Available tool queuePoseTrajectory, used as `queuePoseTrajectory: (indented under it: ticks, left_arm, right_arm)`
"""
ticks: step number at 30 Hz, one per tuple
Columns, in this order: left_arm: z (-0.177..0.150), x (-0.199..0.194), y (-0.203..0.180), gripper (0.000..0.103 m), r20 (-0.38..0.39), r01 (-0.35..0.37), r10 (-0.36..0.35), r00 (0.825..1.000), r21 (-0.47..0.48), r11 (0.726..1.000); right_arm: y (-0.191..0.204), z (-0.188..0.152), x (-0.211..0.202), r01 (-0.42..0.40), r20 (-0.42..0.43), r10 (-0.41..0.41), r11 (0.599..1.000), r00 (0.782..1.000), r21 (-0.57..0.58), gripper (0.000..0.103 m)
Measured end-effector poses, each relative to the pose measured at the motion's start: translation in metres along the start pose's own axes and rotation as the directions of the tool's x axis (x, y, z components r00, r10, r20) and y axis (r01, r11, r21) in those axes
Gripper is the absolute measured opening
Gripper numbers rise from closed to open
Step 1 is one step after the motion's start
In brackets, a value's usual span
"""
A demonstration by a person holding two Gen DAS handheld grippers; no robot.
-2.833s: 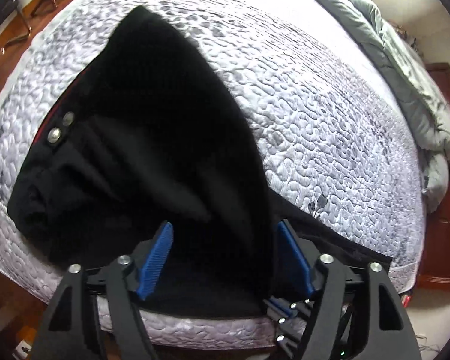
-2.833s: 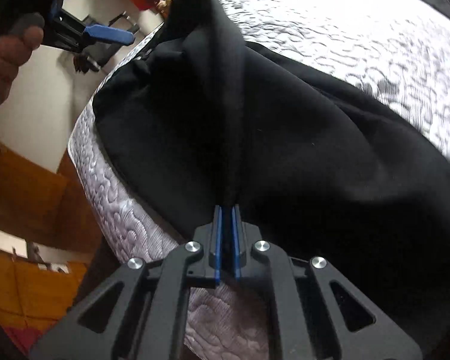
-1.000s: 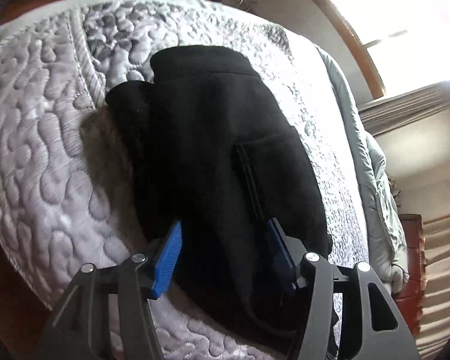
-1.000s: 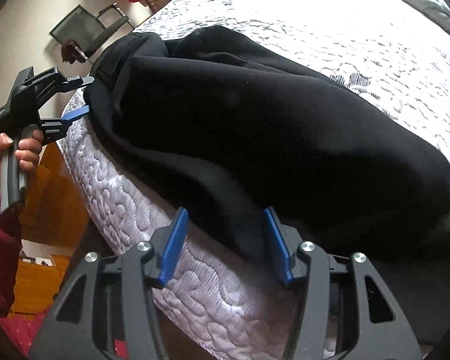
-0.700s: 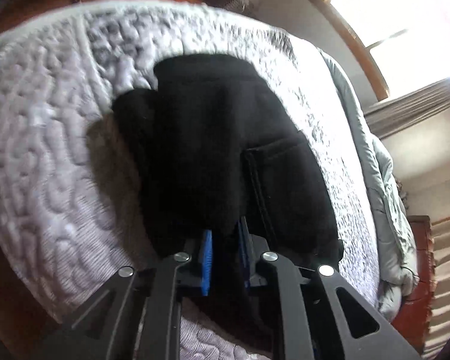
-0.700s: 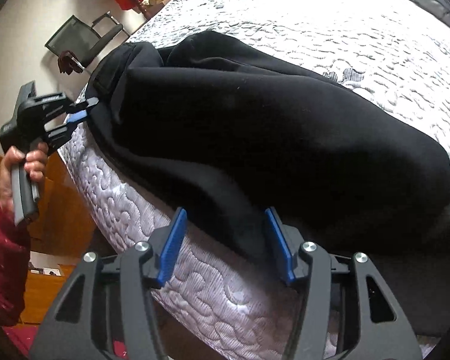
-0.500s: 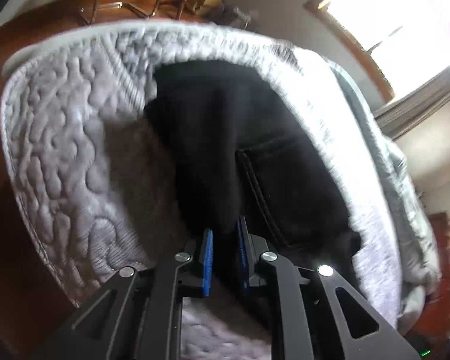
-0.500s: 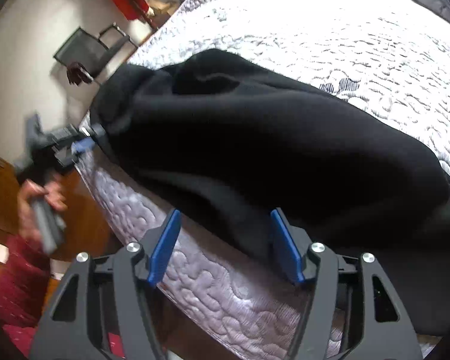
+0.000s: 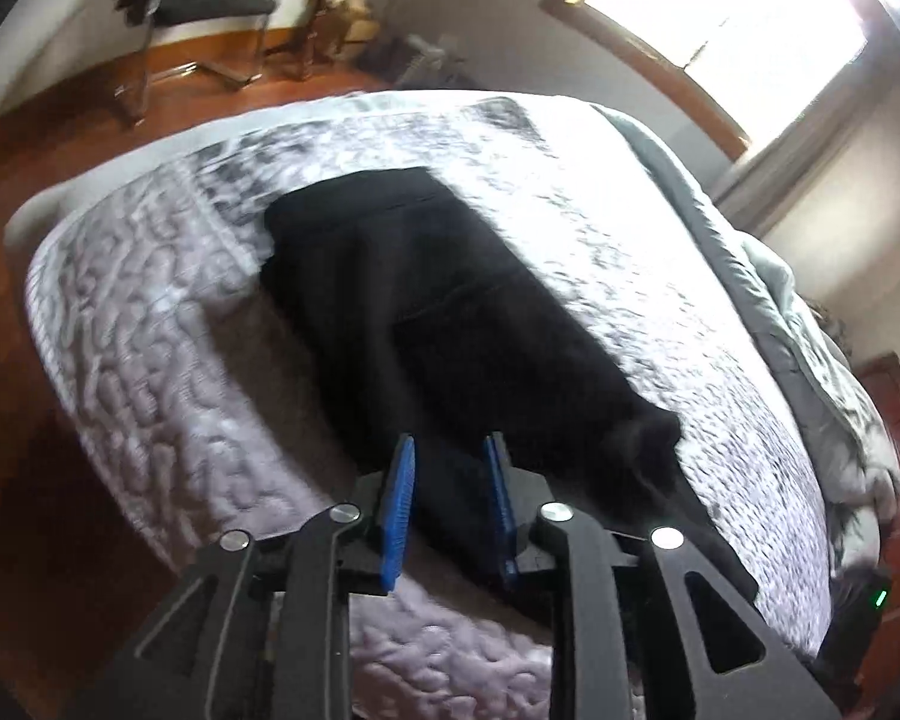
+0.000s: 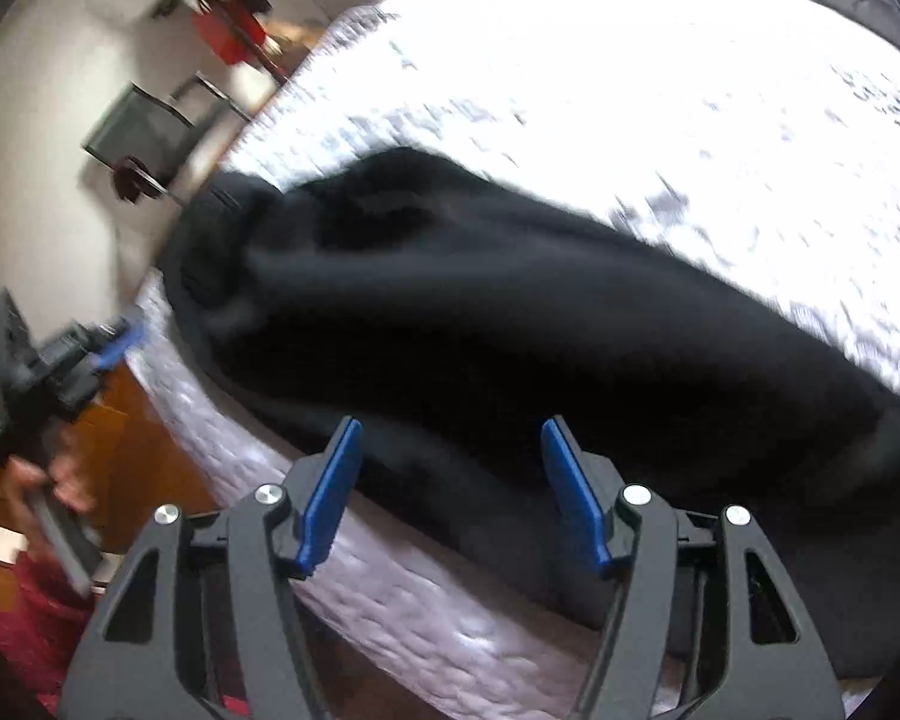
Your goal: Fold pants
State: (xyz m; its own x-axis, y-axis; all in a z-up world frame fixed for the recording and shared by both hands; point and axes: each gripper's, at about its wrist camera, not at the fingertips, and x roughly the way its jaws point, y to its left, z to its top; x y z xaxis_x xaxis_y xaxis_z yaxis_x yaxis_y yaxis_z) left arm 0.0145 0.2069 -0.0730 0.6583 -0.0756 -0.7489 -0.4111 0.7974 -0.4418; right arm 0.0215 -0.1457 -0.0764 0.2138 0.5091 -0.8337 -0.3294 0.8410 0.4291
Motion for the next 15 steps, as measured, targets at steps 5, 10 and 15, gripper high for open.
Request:
queuePoseTrajectory:
  ticks: [5,10,15]
  left_arm:
    - [0.011,0.034,-0.018,0.042,-0.041,-0.025,0.030,0.999,0.108,0.994]
    - [0.023,0.075,-0.009,0.041,-0.131,-0.052,0.065,0.989,0.096,0.994]
    - [0.028,0.078,-0.015,0.045,-0.197,-0.047,0.077,0.977,0.152,0.987]
  right_arm:
    - [0.041,0.044,0.013,0.031,-0.006,-0.032,0.991,0.999,-0.131,0.063]
    - [0.061,0.079,0.053,0.049,-0.049,-0.058,0.986,0.997,-0.162,0.062]
    - [0.067,0.099,0.086,0.083,-0.081,-0.097,0.982,0.992,-0.167,0.062]
